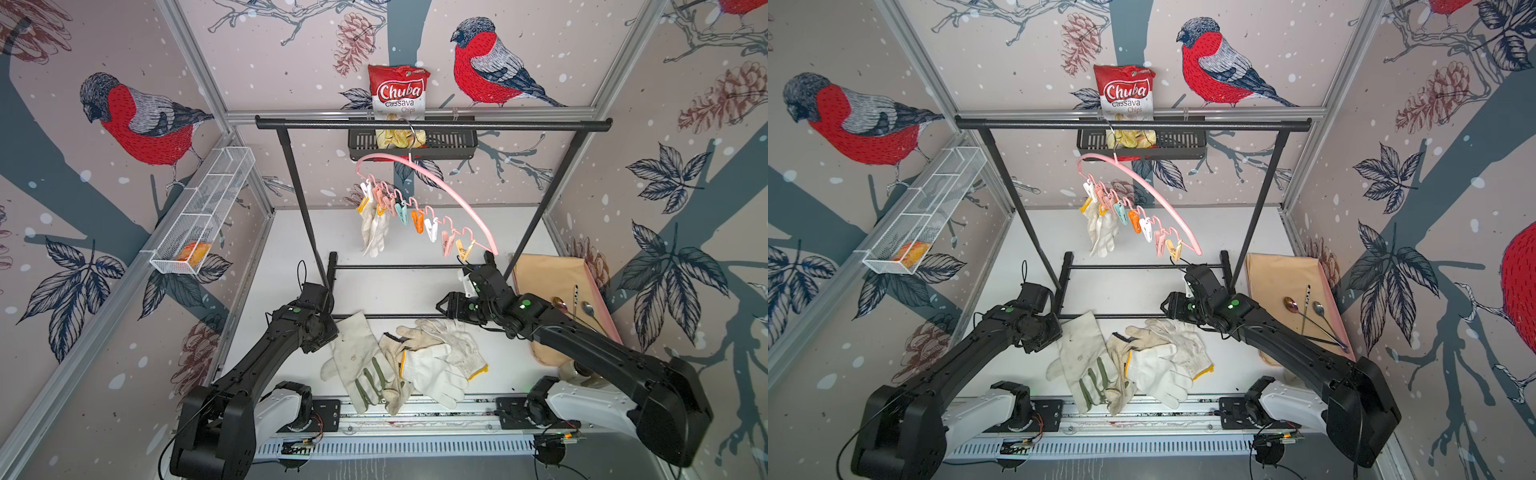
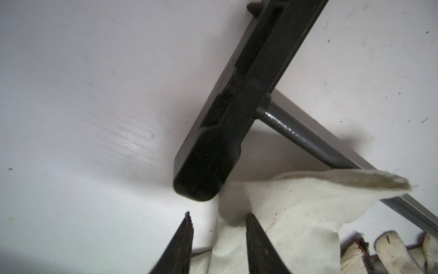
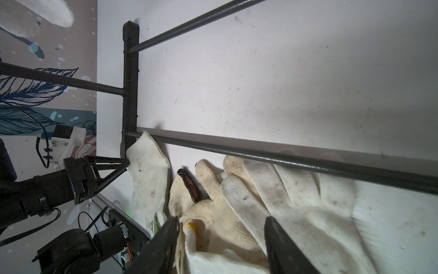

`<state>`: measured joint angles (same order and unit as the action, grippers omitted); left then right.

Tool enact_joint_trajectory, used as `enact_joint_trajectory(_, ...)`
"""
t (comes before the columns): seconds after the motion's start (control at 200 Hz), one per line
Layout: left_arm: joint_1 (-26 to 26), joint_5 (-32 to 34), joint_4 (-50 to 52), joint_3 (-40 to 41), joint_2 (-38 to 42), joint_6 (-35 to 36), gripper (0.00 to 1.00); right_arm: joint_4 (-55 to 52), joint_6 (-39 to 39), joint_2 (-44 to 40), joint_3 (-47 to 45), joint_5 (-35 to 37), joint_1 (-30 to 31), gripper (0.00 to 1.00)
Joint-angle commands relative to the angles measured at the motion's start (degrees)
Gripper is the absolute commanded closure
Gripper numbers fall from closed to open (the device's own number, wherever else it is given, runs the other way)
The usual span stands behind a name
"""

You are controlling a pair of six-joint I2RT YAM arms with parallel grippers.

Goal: Clip the gloves onto a hanger to dry
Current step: Pick up the glove from the center of the board.

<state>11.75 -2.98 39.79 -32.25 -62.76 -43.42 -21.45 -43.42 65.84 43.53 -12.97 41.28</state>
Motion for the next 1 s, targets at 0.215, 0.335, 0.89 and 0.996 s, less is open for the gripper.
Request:
enact_joint_trajectory(0.215, -0.1, -0.4, -5.5, 1.6, -1.8, 1.7, 0.62, 1.1, 1.6, 0.1, 1.2, -0.8, -0.6, 0.39)
enact_joint_trajectory(0.335, -0.1, -1.4, -7.0, 1.7, -2.4, 1.9, 0.61, 1.5, 1.4, 0.1, 1.0, -0.7, -1.0, 0.39)
enact_joint_trajectory(0.89, -0.1, -6.4, -10.8, 4.6, -1.6, 0.5, 0.84, -0.7, 3.8, 0.2, 3.1, -1.2, -2.4, 0.39)
enact_joint_trajectory(0.996, -0.1, -6.1, -10.2, 4.3, -0.9, 0.4, 0.98, -1.1, 4.4, 0.1, 3.5, -1.4, -2.9, 0.39)
